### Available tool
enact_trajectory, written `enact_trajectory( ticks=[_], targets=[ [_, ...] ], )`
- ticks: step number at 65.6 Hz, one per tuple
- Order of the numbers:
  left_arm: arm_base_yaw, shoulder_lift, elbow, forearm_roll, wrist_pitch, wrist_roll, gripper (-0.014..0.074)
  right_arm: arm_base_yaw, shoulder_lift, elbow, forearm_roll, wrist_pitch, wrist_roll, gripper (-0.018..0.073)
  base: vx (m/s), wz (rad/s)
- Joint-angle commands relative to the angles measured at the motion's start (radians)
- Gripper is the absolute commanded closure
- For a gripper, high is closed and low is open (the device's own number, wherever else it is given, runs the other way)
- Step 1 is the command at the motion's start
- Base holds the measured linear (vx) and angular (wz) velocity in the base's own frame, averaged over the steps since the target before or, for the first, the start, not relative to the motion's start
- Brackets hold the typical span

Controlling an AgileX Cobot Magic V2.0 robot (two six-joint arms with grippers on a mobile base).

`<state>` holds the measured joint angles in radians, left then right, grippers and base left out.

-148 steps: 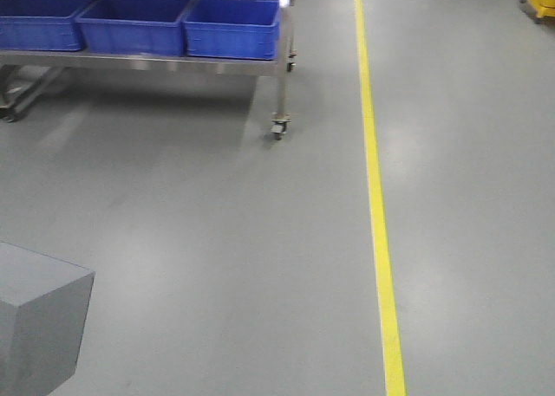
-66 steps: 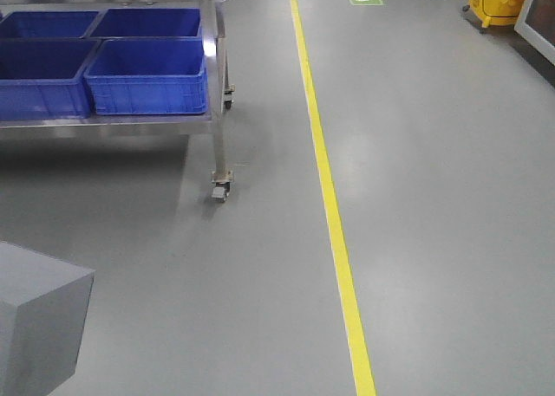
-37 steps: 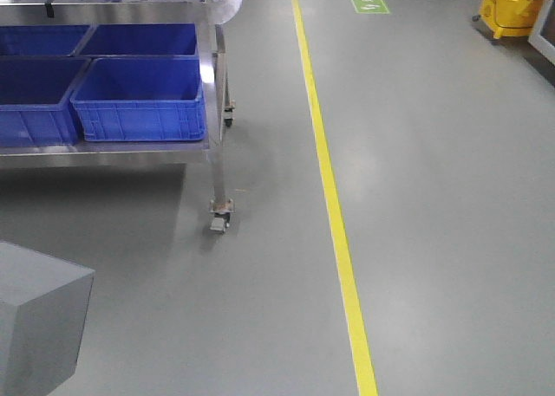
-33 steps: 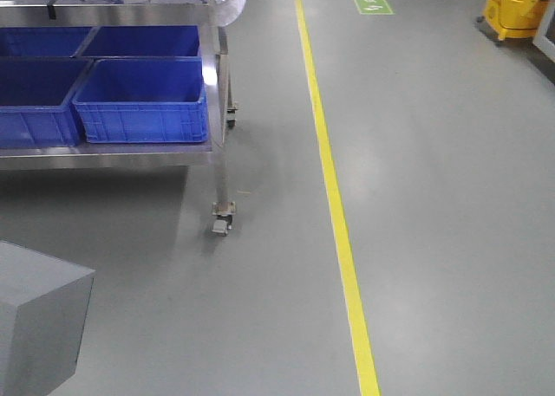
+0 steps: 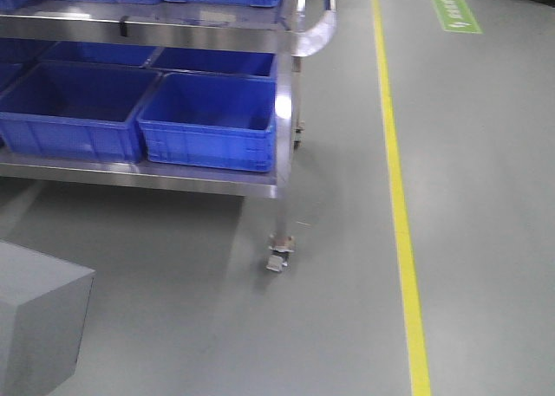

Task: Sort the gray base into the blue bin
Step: 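Drive away from the table holding the block in the left gripper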

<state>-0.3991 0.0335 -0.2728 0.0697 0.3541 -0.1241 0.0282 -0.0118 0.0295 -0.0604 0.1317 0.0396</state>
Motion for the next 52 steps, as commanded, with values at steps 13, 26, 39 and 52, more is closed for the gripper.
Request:
enact_trajectory(
  ticks=[13, 26, 39, 52],
  targets=[
    [-0.003, 0.009, -0.028, -0.004, -0.104, -0.011, 0.0602, -0.003, -0.011, 0.015, -0.006, -0.074, -0.006, 0.0568, 0.34, 0.36],
    [-0.003, 0.009, -0.028, -0.004, -0.104, -0.011, 0.0602, -0.003, -0.011, 0.015, -0.006, -0.074, -0.006, 0.0568, 0.32, 0.38],
    [-0.003, 0.009, -0.028, -0.004, -0.104, -0.011, 0.0602, -0.003, -0.011, 0.015, -0.006, -0.074, -0.006, 0.0568, 0.31, 0.58],
    [-0.003, 0.009, -0.028, -0.004, -0.104, -0.011, 0.0602, -0.003, -0.011, 0.015, -0.006, -0.074, -0.006, 0.0568, 0.29, 0.82]
  ],
)
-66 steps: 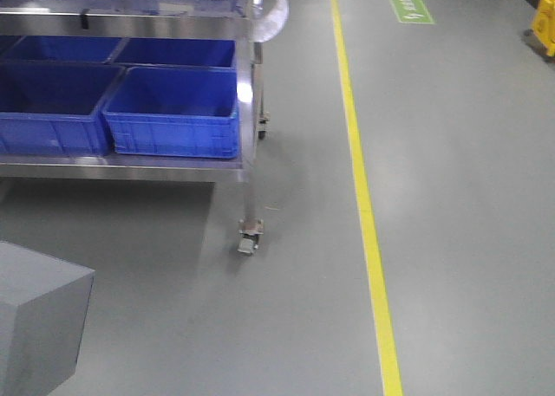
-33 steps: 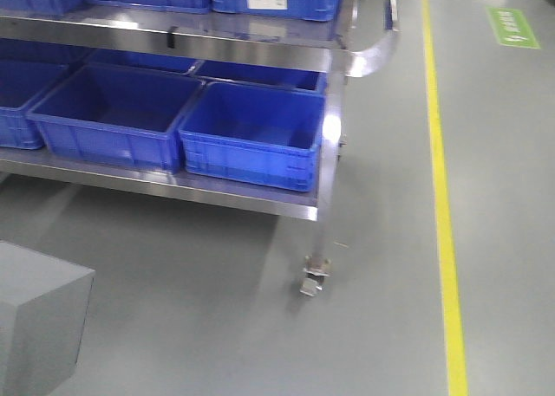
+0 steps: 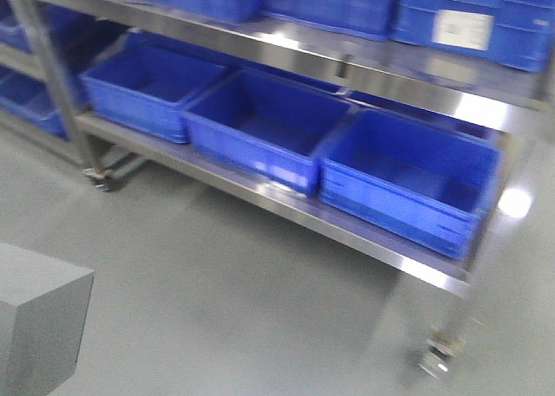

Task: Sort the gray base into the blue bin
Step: 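Drive away from the table holding the block in the left gripper, then drive down the aisle between blue bin shelves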

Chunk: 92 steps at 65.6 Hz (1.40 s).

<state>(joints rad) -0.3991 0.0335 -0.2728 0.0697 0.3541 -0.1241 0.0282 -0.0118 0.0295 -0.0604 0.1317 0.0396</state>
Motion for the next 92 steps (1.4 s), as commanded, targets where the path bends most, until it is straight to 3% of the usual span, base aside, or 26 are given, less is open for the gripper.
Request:
enact_trajectory(
  ticks=[1, 92],
  targets=[
    [-0.003, 0.009, -0.028, -0.004, -0.104, -0.011, 0.0602, -0.003, -0.011, 0.015, -0.006, -0.074, -0.006, 0.0568, 0.26, 0.90],
    [-0.003, 0.009, -0.028, -0.004, -0.104, -0.011, 0.0602, -0.003, -0.011, 0.015, -0.006, -0.074, -0.006, 0.0568, 0.20, 0.71]
  ],
)
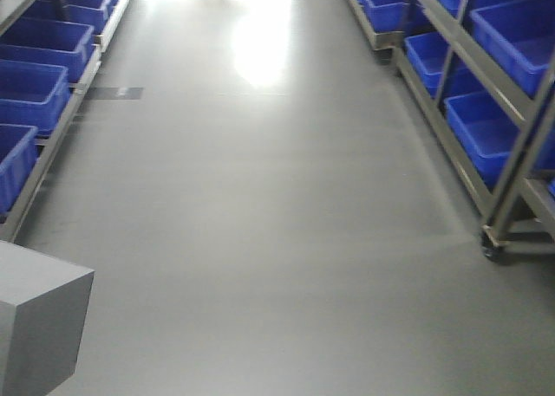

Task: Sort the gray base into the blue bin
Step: 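Drive down the aisle between blue bin shelves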

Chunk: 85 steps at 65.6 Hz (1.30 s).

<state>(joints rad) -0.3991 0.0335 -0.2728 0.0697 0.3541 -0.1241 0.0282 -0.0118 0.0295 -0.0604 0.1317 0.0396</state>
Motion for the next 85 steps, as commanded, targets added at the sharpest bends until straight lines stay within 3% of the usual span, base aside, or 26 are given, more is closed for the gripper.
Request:
enact_trajectory(
  ticks=[1, 23, 85],
  targets=[
    [-0.003, 0.009, -0.028, -0.004, -0.104, -0.011, 0.0602, -0.003, -0.011, 0.015, -0.006, -0.074, -0.006, 0.0568, 0.21, 0.43],
    [-0.003, 0.009, -0.028, -0.004, -0.104, -0.011, 0.0602, -0.003, -0.011, 0.015, -0.006, -0.074, -0.006, 0.0568, 0.25, 0.18],
    [-0.003, 0.009, -0.028, -0.004, -0.104, -0.011, 0.0602, -0.003, -0.011, 0.015, -0.006, -0.074, -0.006, 0.0568, 0.38, -0.10]
  ],
)
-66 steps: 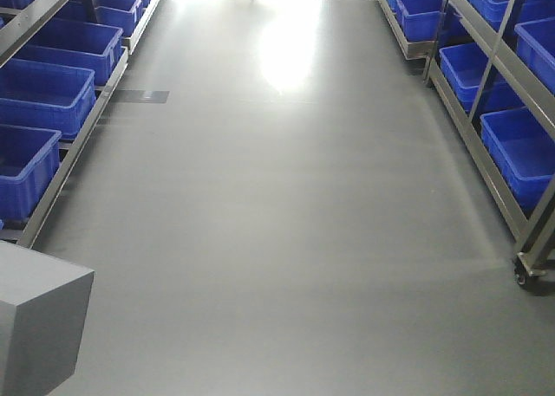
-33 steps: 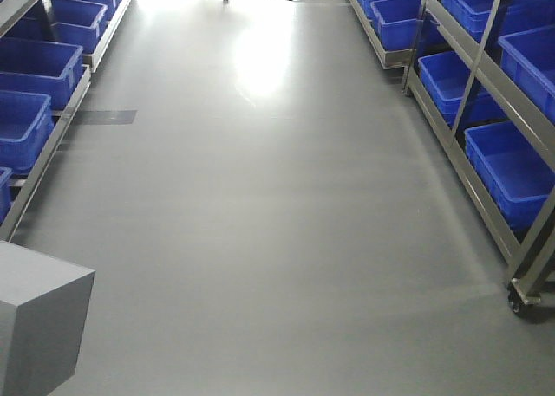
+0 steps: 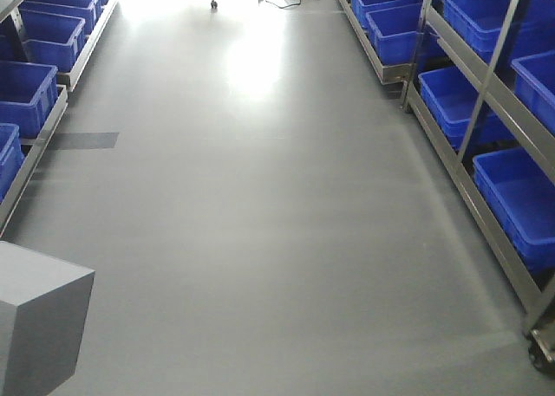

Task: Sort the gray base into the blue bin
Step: 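Drive down the aisle between blue bin shelves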

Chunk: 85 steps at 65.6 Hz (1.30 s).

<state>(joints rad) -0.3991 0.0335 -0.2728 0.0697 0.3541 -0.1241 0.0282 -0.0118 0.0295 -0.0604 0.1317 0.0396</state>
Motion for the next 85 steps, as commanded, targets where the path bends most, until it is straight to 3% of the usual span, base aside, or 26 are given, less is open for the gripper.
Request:
enact_trajectory(
  ticks=[1, 85],
  targets=[
    [-0.003, 0.009, -0.028, -0.004, -0.104, -0.011, 0.0602, -0.003, -0.011, 0.015, -0.006, -0.074, -0.006, 0.0568, 0.45, 0.03],
    [-0.003, 0.009, -0.028, -0.004, -0.104, -0.011, 0.0602, -0.003, -0.011, 0.015, -0.006, -0.074, -0.006, 0.0568, 0.43, 0.02]
  ],
)
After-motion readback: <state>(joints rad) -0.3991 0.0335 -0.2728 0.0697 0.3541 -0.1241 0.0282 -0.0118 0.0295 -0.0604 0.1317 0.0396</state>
